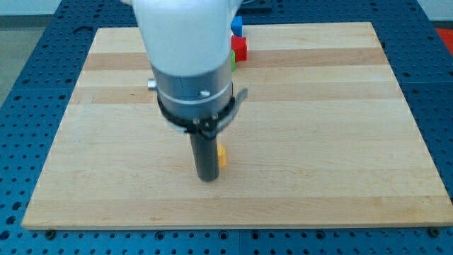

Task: Point at the red circle

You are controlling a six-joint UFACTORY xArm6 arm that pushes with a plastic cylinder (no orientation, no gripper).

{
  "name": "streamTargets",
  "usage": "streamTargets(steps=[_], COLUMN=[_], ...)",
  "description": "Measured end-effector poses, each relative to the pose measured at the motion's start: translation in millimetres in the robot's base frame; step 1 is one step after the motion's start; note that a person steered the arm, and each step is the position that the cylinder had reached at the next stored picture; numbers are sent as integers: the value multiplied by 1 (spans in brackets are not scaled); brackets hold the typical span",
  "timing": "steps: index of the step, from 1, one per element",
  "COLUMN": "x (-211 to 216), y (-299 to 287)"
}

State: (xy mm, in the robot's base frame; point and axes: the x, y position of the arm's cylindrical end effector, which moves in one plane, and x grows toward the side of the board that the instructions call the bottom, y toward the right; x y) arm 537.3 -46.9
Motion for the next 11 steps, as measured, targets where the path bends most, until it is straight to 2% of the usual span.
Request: streamTargets(steps=[1, 3, 4, 5, 9, 10, 11], x=[-33, -46, -52, -82, -321, -346, -345], y=[-6, -11, -52, -87, -90, -89, -73])
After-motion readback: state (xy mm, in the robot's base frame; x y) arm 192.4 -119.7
